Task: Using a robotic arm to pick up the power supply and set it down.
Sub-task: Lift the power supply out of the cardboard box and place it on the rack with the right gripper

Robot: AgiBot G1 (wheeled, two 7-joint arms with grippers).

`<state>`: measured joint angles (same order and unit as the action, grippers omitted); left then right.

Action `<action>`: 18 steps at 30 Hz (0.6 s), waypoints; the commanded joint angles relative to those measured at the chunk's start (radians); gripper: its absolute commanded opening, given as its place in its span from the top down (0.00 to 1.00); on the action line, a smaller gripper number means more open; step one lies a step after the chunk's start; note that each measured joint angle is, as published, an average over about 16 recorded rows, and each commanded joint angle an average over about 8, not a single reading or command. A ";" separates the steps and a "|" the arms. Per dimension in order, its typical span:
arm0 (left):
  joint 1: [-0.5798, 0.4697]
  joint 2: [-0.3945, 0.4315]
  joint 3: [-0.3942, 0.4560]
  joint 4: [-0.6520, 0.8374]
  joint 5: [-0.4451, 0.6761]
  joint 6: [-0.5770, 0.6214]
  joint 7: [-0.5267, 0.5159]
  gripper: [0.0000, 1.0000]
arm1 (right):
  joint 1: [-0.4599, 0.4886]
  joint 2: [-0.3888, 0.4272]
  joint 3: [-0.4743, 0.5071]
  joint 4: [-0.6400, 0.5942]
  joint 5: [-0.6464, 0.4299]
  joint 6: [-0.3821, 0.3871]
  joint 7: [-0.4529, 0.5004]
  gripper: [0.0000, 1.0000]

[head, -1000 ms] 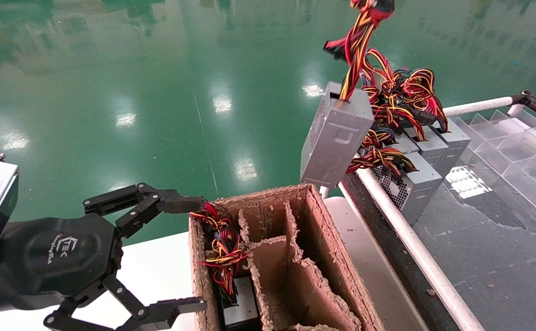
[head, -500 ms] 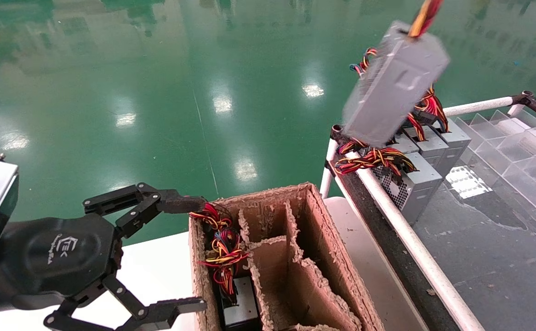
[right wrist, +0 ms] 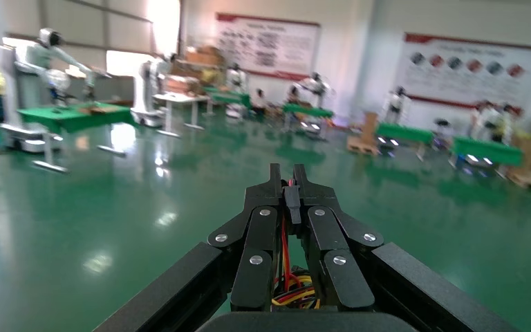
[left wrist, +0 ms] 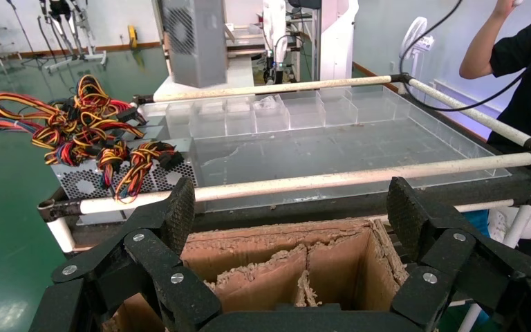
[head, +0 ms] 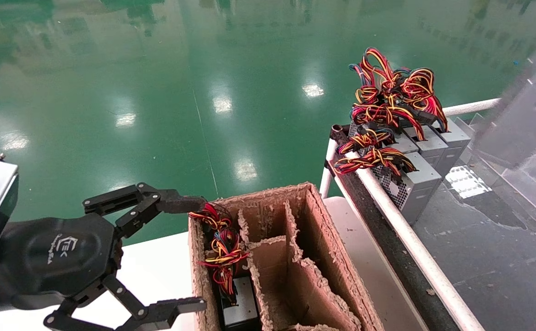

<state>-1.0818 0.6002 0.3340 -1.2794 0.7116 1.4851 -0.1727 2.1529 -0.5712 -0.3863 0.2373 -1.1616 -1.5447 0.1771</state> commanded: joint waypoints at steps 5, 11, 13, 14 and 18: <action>0.000 0.000 0.000 0.000 0.000 0.000 0.000 0.00 | -0.004 0.060 -0.026 -0.065 -0.038 -0.029 -0.053 1.00; 0.000 0.000 0.001 0.000 0.000 0.000 0.000 0.00 | -0.050 0.088 -0.054 -0.102 -0.059 -0.040 -0.083 1.00; 0.000 0.000 0.001 0.000 0.000 0.000 0.000 0.00 | -0.071 0.089 -0.063 -0.112 -0.064 -0.041 -0.090 1.00; 0.000 0.000 0.001 0.000 0.000 0.000 0.000 0.00 | -0.082 0.087 -0.067 -0.117 -0.065 -0.042 -0.093 1.00; 0.000 0.000 0.001 0.000 -0.001 0.000 0.000 0.00 | -0.127 0.066 -0.078 -0.131 -0.064 -0.043 -0.104 1.00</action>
<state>-1.0820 0.5999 0.3348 -1.2794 0.7110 1.4848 -0.1723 2.0279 -0.5111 -0.4622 0.1099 -1.2227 -1.5859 0.0725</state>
